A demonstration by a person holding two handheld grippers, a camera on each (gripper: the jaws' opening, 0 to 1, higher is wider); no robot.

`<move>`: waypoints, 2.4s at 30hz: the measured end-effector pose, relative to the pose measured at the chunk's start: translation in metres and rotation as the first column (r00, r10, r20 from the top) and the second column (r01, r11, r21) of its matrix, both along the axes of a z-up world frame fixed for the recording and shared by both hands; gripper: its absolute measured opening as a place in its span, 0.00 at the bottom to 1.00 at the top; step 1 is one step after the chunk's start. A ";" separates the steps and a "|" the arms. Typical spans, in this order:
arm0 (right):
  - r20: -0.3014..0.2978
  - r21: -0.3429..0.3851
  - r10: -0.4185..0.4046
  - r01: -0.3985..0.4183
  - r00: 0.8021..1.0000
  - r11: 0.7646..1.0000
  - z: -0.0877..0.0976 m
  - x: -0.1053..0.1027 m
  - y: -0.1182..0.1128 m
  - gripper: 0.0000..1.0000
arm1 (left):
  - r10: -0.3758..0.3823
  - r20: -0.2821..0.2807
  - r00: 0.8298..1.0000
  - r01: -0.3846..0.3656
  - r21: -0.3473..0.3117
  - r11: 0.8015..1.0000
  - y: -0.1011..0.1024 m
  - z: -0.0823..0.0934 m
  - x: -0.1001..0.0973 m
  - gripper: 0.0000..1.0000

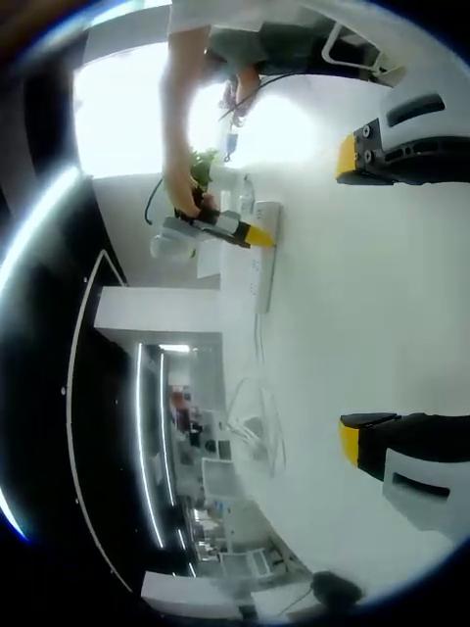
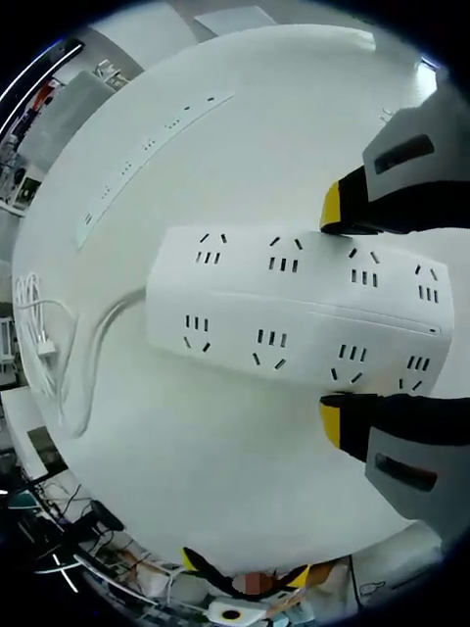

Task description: Straighten the power strip on the desk, plug the charger into it

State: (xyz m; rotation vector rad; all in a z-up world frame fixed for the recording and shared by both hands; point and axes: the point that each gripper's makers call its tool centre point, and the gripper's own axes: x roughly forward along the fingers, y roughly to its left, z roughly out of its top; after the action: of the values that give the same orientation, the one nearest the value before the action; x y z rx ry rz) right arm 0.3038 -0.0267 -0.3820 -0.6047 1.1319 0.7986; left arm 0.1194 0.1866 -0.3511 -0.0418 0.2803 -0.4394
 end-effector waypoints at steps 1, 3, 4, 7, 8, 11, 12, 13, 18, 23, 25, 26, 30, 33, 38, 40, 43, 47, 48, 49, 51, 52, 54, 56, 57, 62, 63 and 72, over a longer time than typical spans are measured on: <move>-0.001 0.000 -0.001 0.001 1.000 1.000 0.000 0.000 0.000 0.65 | -0.002 -0.001 1.000 0.002 -0.001 1.000 0.000 0.000 0.000 0.99; -0.005 0.003 -0.002 0.002 1.000 1.000 0.000 -0.001 0.000 0.65 | -0.004 -0.001 1.000 0.004 0.001 1.000 0.000 0.000 0.001 0.99; -0.009 0.003 -0.006 0.006 1.000 1.000 0.000 -0.002 -0.001 0.65 | -0.002 -0.002 1.000 0.002 0.004 1.000 0.001 0.000 0.002 0.99; -0.014 0.001 -0.004 0.004 1.000 1.000 0.000 -0.003 0.000 0.65 | 0.000 -0.002 1.000 0.000 0.008 1.000 0.002 0.000 0.002 0.99; -0.016 -0.001 -0.003 0.003 1.000 1.000 0.000 -0.003 0.000 0.65 | 0.000 -0.002 1.000 0.000 0.007 1.000 0.002 0.000 0.002 0.99; -0.021 -0.013 -0.002 0.002 1.000 1.000 0.000 -0.004 -0.001 0.65 | 0.000 -0.001 1.000 0.000 0.009 1.000 0.002 0.001 0.002 0.99; -0.022 -0.017 -0.001 0.001 1.000 1.000 0.000 -0.005 -0.001 0.65 | -0.001 0.001 1.000 0.001 0.008 1.000 0.001 0.001 0.002 0.99; -0.024 -0.020 -0.001 0.000 1.000 1.000 0.000 -0.005 -0.001 0.65 | -0.001 0.003 1.000 0.001 0.008 1.000 0.001 0.002 0.002 0.99; -0.033 -0.040 -0.003 0.001 0.999 0.999 0.001 -0.007 -0.004 0.64 | 0.005 0.006 1.000 -0.005 0.008 1.000 0.003 0.002 0.002 0.99; -0.041 -0.047 0.000 -0.002 0.999 0.999 0.002 -0.009 -0.006 0.64 | 0.008 0.005 1.000 -0.008 0.015 1.000 0.004 0.003 0.002 0.99; -0.041 -0.053 0.008 -0.010 0.999 0.999 0.002 -0.010 -0.007 0.64 | 0.009 0.006 1.000 -0.009 0.017 1.000 0.005 0.003 0.002 0.99; -0.042 -0.052 0.014 -0.016 0.999 0.999 0.002 -0.010 -0.007 0.64 | 0.009 0.007 1.000 -0.009 0.017 1.000 0.005 0.004 0.002 0.99; -0.044 -0.055 0.031 -0.034 0.999 0.998 0.003 -0.010 -0.009 0.64 | 0.009 0.009 1.000 -0.009 0.021 1.000 0.006 0.005 0.002 0.99; -0.047 -0.059 0.051 -0.054 0.998 0.997 0.003 -0.010 -0.010 0.64 | 0.017 0.013 1.000 -0.017 0.024 1.000 0.009 0.007 0.003 0.99; -0.052 -0.062 0.086 -0.090 0.995 0.994 -0.002 -0.001 -0.003 0.64 | 0.019 0.017 1.000 -0.020 0.031 0.999 0.010 0.010 0.004 0.99; -0.052 -0.063 0.098 -0.101 0.994 0.993 0.000 0.009 -0.005 0.63 | 0.014 0.014 1.000 -0.014 0.036 0.999 0.010 0.011 0.004 0.99; -0.041 -0.067 0.111 -0.113 0.993 0.991 0.000 0.012 -0.005 0.63 | 0.000 0.007 1.000 -0.001 0.052 0.999 0.008 0.012 0.005 0.99; -0.029 -0.068 0.123 -0.124 0.992 0.990 0.000 0.007 -0.005 0.63 | -0.017 0.003 1.000 0.017 0.061 0.998 0.004 0.015 0.008 0.99; -0.028 -0.067 0.126 -0.127 0.992 0.990 0.000 0.005 -0.005 0.63 | -0.020 0.002 1.000 0.020 0.060 0.998 0.003 0.016 0.009 0.99; -0.030 -0.066 0.128 -0.130 0.991 0.989 0.000 0.004 -0.004 0.63 | -0.023 0.000 1.000 0.023 0.061 0.998 0.002 0.016 0.009 0.99; -0.031 -0.064 0.130 -0.132 0.991 0.989 0.000 0.002 -0.004 0.63 | -0.030 0.000 1.000 0.030 0.066 0.997 -0.001 0.017 0.010 0.99; -0.032 -0.064 0.130 -0.132 0.991 0.989 0.000 0.002 -0.004 0.63 | -0.032 0.001 0.999 0.032 0.065 0.997 -0.001 0.017 0.010 0.99; -0.035 -0.065 0.142 -0.144 0.989 0.987 0.000 0.001 -0.004 0.63 | -0.042 -0.002 0.999 0.042 0.066 0.997 -0.004 0.018 0.010 0.99; -0.041 -0.067 0.153 -0.156 0.987 0.986 0.000 0.001 -0.003 0.63 | -0.047 -0.002 0.999 0.047 0.070 0.996 -0.005 0.018 0.010 0.99; -0.042 -0.069 0.157 -0.160 0.987 0.985 0.000 0.001 -0.003 0.63 | -0.051 -0.005 0.999 0.052 0.072 0.996 -0.006 0.018 0.010 0.99; -0.051 -0.079 0.176 -0.180 0.983 0.981 0.000 0.002 -0.002 0.63 | -0.052 -0.012 0.999 0.052 0.074 0.996 -0.004 0.016 0.009 0.99; -0.053 -0.079 0.179 -0.183 0.982 0.980 0.000 0.002 -0.002 0.63 | -0.052 -0.015 0.999 0.053 0.074 0.996 -0.003 0.016 0.009 0.99; -0.060 -0.090 0.232 -0.236 0.971 0.967 0.000 0.001 0.001 0.63 | -0.062 -0.030 0.998 0.065 0.088 0.994 -0.003 0.012 0.007 0.99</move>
State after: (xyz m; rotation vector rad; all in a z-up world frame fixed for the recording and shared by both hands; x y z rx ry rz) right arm 0.3049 -0.0261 -0.3824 -0.8146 1.1622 0.9688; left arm 0.1268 0.1839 -0.3389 0.0487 0.3282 -0.4894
